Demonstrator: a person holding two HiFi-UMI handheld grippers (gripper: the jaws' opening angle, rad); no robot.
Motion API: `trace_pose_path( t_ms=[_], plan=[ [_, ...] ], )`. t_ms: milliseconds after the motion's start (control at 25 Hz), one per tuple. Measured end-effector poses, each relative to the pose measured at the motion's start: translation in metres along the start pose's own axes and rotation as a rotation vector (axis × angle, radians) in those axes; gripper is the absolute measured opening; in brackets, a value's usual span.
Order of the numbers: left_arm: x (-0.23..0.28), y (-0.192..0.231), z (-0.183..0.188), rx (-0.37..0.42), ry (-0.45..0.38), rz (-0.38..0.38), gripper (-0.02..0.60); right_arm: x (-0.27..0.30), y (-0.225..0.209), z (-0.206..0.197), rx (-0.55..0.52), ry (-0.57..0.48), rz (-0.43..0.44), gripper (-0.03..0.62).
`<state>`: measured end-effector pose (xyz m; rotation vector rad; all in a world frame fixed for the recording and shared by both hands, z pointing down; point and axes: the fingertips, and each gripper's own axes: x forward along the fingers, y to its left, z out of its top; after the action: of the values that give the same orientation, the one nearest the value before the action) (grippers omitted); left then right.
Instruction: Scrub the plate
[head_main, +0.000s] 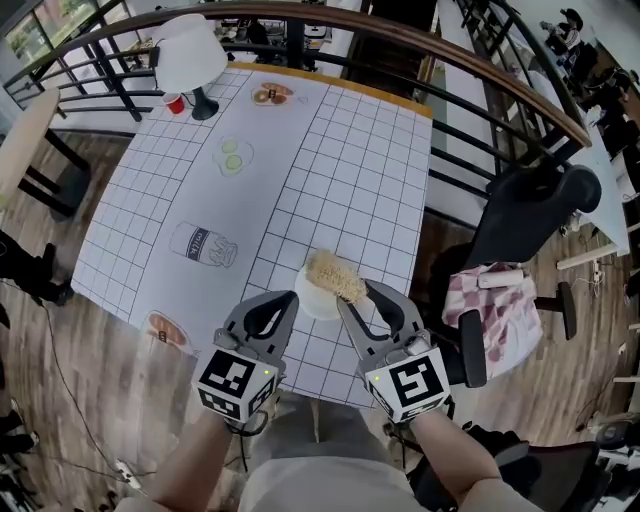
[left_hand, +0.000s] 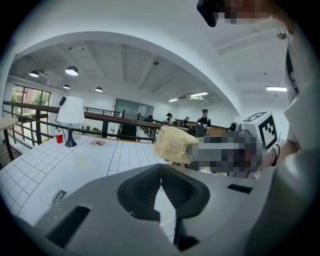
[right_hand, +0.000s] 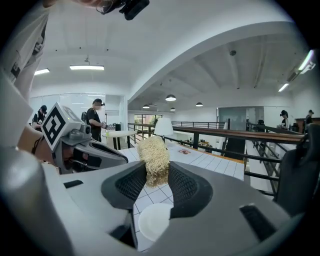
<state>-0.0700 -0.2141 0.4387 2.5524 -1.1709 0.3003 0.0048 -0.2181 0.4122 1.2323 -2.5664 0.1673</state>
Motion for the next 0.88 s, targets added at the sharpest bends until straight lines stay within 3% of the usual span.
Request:
trace_pose_path(
  t_ms=[400, 880],
  plan=[
    [0.060, 0.026, -0.112, -0.076, 0.158, 0.012, 0.015, 0.041, -0.005, -0.097, 0.046, 0.117, -0.025, 0.135],
    [0.097, 0.034, -0.197, -0.150, 0.307, -0.005, 0.015, 0.075, 0.006, -0.175, 0.126, 0.245, 0.006, 0.135]
  ],
)
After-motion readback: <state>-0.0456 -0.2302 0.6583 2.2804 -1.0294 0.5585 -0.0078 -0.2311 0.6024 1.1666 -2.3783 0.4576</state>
